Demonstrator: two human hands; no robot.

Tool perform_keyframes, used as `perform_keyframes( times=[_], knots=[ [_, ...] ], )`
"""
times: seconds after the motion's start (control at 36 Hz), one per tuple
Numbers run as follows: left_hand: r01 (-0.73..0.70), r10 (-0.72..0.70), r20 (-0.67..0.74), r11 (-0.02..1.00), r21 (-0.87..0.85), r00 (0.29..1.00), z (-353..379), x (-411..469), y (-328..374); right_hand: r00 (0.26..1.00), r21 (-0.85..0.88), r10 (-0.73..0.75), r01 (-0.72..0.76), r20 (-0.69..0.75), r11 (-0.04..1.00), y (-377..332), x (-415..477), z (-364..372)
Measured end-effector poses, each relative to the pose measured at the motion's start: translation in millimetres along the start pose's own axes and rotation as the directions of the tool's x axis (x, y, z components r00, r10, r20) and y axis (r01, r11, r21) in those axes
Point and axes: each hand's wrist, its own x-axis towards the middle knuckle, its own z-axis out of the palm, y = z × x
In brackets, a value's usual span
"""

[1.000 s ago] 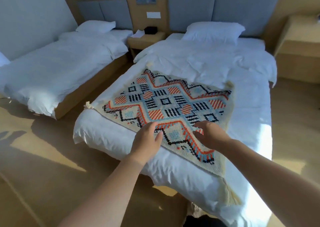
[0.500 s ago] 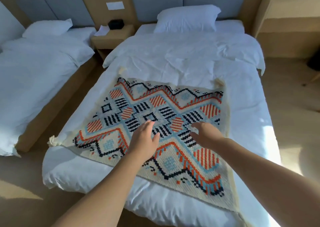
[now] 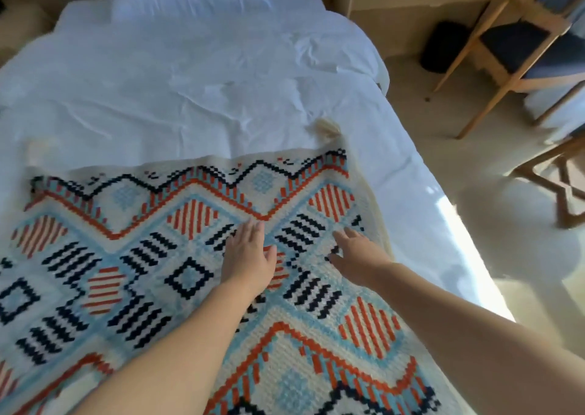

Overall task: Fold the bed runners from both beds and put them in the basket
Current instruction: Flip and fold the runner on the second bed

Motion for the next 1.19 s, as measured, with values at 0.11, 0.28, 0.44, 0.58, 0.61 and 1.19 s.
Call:
perform_keyframes(
  times=[0.11, 0.28, 0.44, 0.58, 0.61, 1.19],
  knots=[
    [-0.038, 0.034, 0.054, 0.998, 0.058, 0.998, 38, 52, -9, 0.999, -0.028, 0.038, -0.038, 0.01, 0.999, 12, 56, 22],
    [-0.061, 0.048, 0.094, 0.988, 0.141, 0.994, 85, 135, -21, 1.0, -0.118, 0.021, -0.018, 0.023, 0.993, 38, 138, 36],
    [-0.094, 0.09, 0.027, 0.981, 0.172, 0.996, 110, 201, -25, 0.998, -0.221, 0.013, -0.025, -0.059, 0.975, 64, 211, 10],
    [-0.096, 0.109, -0.056, 0.973, 0.209, 0.992, 129, 219, -31, 0.989, -0.251, 0.044, -0.078, -0.139, 0.965, 79, 262, -24],
    [-0.096, 0.112, -0.062, 0.971, 0.218, 0.992, 132, 221, -32, 0.988, -0.258, 0.04, -0.078, -0.149, 0.963, 81, 270, -30],
    [-0.09, 0.095, -0.006, 0.968, 0.236, 0.996, 133, 227, -33, 0.924, -0.426, -0.163, 0.0, -0.346, 0.905, 91, 302, -85]
  ],
)
